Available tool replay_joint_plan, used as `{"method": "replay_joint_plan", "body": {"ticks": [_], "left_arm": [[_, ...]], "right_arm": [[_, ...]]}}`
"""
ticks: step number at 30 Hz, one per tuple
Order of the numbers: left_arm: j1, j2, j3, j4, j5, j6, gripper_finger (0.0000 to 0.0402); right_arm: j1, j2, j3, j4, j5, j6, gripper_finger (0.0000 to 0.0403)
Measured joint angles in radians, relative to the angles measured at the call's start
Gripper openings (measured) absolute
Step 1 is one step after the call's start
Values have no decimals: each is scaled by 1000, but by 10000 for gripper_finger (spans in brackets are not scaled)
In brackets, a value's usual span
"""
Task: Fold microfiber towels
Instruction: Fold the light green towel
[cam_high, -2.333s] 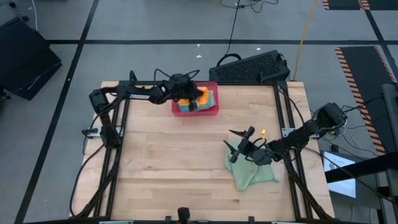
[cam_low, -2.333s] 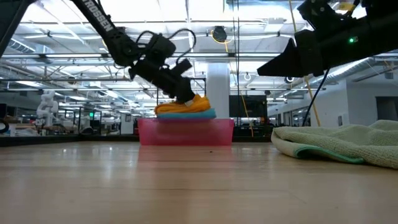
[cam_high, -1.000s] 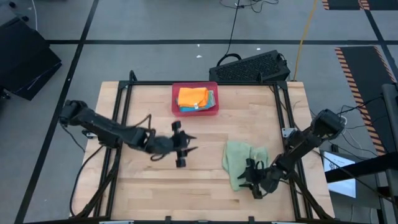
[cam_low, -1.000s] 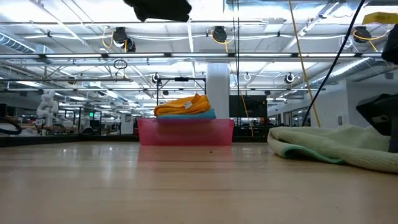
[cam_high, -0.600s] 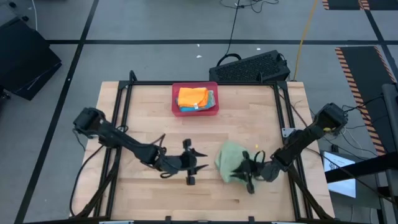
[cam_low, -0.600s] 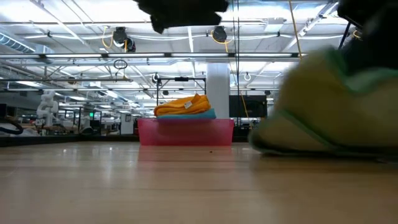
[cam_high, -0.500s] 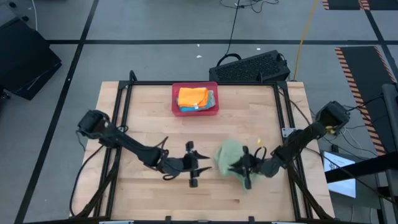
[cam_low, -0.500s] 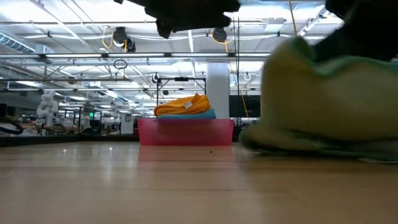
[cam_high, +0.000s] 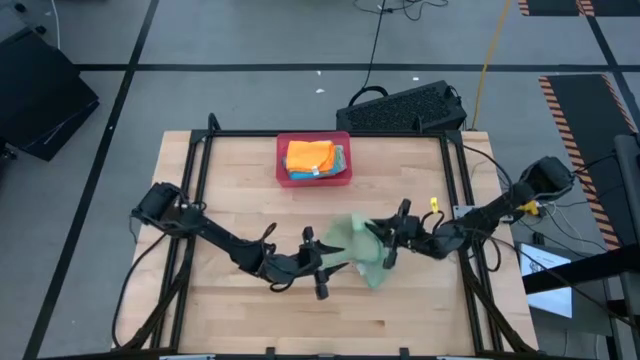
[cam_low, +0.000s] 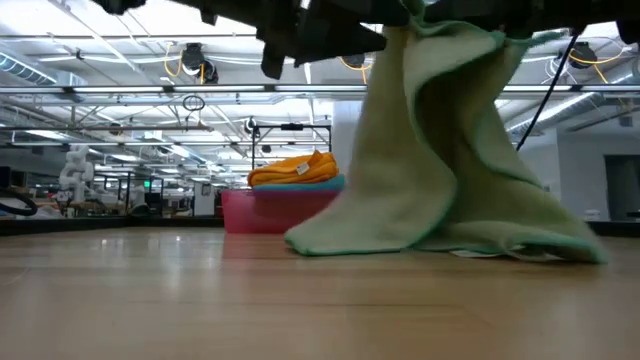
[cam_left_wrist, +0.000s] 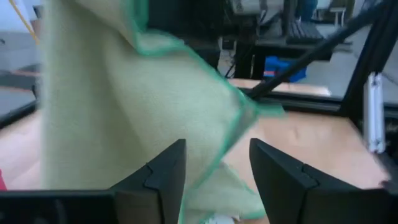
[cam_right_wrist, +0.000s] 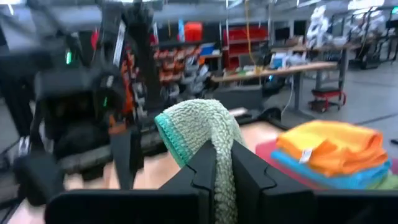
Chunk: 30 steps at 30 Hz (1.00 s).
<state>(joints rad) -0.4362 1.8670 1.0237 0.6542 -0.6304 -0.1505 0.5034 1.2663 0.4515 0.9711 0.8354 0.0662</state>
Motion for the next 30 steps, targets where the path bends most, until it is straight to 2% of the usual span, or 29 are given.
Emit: {"method": "replay_joint_plan", "body": {"ticks": [5,11,16,18,20,22,26,27,30], "left_arm": [[8,71,17,117,-28,154,213],[5,189,100,177,-211,474,274],[45,272,174,163,-431,620,286],[64,276,185,156,-452,648,269],[78,273,192,161,-449,650,232],[81,265,197,162,-467,684,174],[58,222,198,162,-520,747,33],[50,209,198,159,-534,753,18],[26,169,198,104,-592,762,18]], "right_arm": [[-46,0,0,50,-25,-47,24],[-100,0,0,70,-26,-52,23],[-127,0,0,79,-50,-52,23],[-135,0,0,77,-54,-43,23],[-137,0,0,69,-54,-42,23],[-137,0,0,59,-54,-41,23],[-125,0,0,-30,-60,7,24],[-121,0,0,-64,-79,31,26],[-105,0,0,-193,-160,145,42]]}}
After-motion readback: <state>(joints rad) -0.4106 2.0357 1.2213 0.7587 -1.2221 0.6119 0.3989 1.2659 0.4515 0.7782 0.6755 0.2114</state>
